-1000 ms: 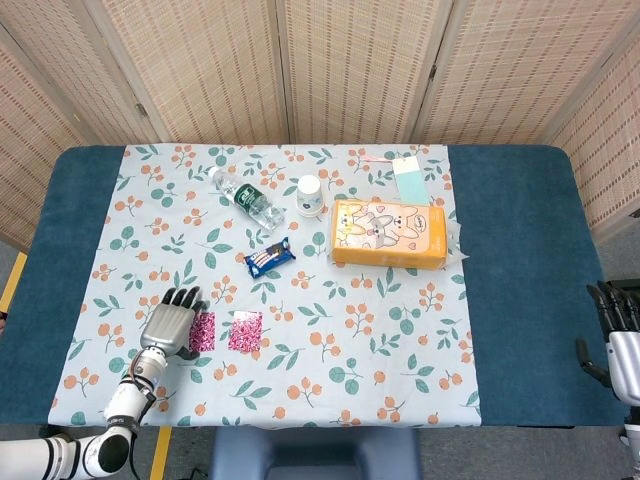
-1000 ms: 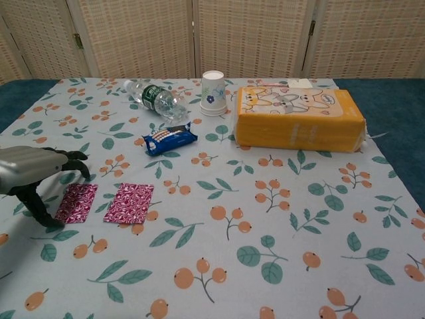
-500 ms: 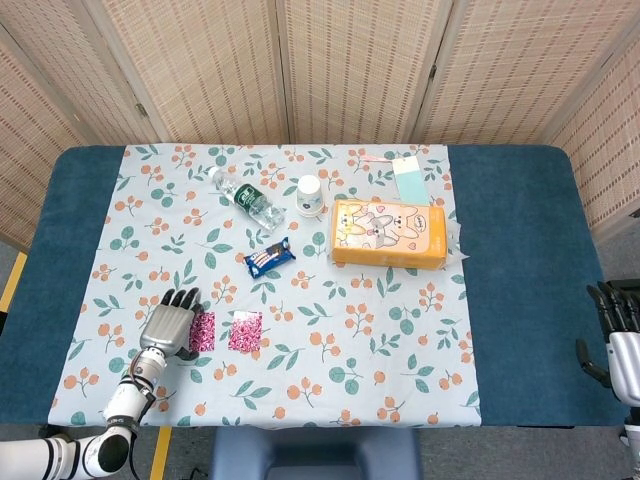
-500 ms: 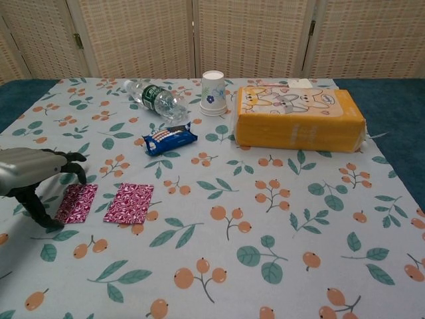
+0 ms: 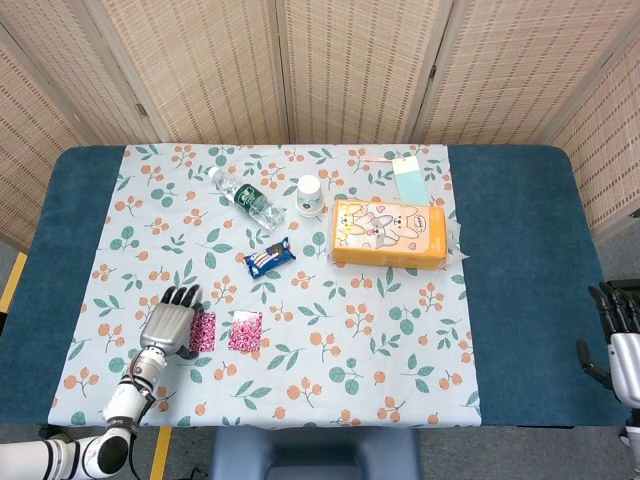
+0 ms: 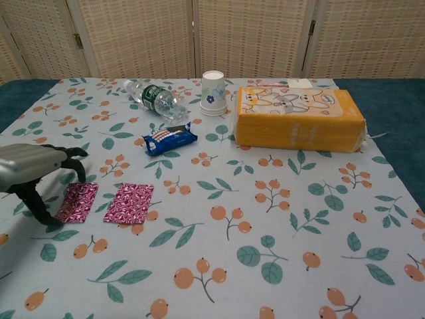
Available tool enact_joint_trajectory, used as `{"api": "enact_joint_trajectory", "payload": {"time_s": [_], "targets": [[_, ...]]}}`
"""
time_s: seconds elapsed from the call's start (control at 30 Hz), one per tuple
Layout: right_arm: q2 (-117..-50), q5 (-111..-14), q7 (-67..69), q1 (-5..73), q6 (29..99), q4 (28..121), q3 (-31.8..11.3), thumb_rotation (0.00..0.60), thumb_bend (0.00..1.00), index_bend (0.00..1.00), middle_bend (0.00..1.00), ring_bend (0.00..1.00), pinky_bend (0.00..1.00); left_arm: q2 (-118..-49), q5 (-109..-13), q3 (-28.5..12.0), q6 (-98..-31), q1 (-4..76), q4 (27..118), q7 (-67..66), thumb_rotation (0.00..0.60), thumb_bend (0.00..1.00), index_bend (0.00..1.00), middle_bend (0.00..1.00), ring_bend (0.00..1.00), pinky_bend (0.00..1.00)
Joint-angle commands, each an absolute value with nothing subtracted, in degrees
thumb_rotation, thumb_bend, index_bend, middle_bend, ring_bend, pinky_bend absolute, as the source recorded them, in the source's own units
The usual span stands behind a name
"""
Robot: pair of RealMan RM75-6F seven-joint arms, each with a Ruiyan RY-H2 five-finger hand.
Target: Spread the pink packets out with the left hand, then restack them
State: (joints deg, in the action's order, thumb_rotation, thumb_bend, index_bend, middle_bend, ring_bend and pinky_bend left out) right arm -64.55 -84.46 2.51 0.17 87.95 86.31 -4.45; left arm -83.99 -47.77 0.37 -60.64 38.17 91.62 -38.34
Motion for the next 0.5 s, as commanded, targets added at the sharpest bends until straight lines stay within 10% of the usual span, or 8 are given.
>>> {"api": "enact_joint_trajectory", "payload": {"time_s": [0.03,0.5], "targets": [[-64.5,-84.4,2.5,0.1,88.0,86.3,-4.4,0.6,0.48,0.0,0.07,0.0,0.0,-83.1,-48.5,0.0,-61.0,38.1,92.8,-37.9,0.571,0.15,0.32,0.0,0.0,0.0],[-64.7,-84.0,3.4,-0.4,88.3,85.6,-4.5,0.6,0.48,0.0,0.07,0.0,0.0,-83.4,-46.3,-3.3,-58.3,42.1,97.6,-39.9,0.57,0.15,0.32,0.0,0.0,0.0]]}}
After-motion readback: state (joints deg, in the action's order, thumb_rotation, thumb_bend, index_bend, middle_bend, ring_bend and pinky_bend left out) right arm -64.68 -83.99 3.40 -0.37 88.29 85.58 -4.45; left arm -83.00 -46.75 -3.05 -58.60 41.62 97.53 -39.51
